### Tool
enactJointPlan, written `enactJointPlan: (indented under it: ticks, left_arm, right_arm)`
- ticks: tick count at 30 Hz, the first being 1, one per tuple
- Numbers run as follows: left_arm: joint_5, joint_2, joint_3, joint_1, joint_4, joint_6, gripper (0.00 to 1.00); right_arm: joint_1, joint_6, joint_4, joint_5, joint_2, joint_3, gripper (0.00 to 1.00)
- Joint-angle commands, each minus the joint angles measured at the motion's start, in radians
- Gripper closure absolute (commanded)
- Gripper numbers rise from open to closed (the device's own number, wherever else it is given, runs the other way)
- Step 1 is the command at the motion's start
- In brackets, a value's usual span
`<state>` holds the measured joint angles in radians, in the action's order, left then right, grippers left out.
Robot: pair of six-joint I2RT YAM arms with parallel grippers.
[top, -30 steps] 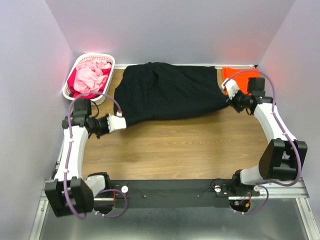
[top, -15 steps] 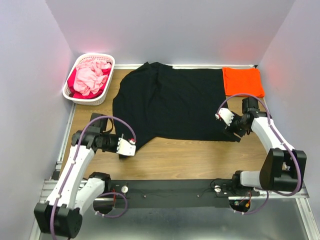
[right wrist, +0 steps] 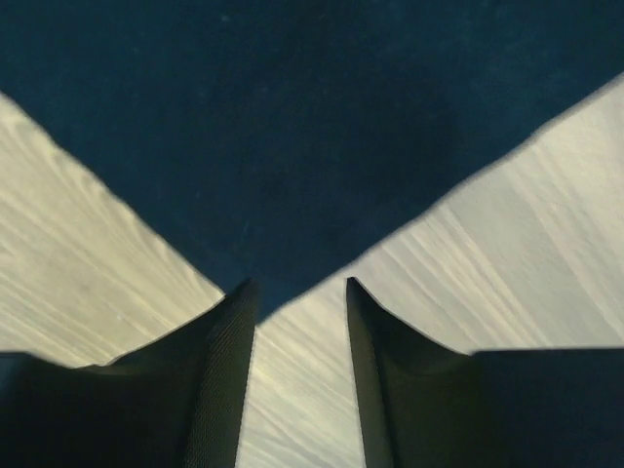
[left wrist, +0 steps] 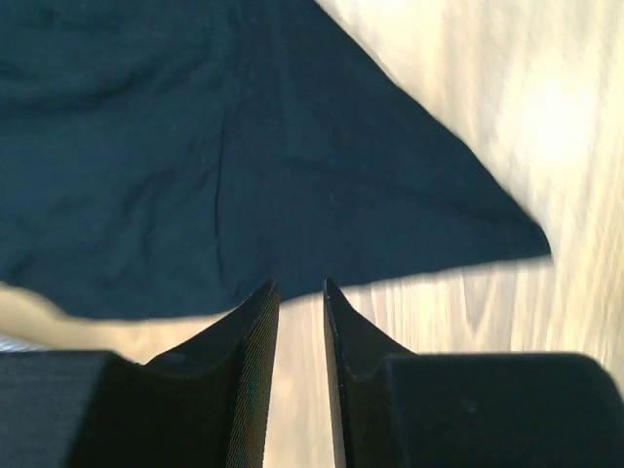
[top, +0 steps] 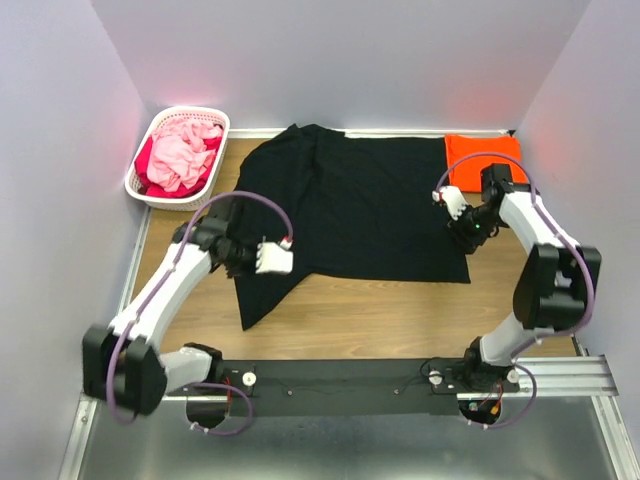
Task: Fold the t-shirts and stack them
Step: Flatten the tshirt out
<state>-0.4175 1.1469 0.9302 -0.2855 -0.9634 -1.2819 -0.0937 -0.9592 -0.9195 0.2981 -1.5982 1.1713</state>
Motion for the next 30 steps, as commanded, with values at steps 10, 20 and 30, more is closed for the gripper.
enactJointPlan:
  ticks: [10, 20, 30]
  left_arm:
    - [0.170, 0.373, 0.001, -0.125, 0.371, 0.426, 0.71]
    - [0.230, 0.475, -0.027, -0.184, 0.442, 0.474, 0.72]
    - [0.145, 0.324, -0.053, -0.348, 0.293, 0.383, 0.73]
  right_arm:
    - [-0.003, 0.234, -0.012, -0.062, -0.210, -0.016, 0.68]
    - [-0.003, 0.237, -0.010, -0.068, -0.216, -0.013, 0.68]
    - [-0.003, 0.232, -0.009, -0.073, -0.215, -0.018, 0.69]
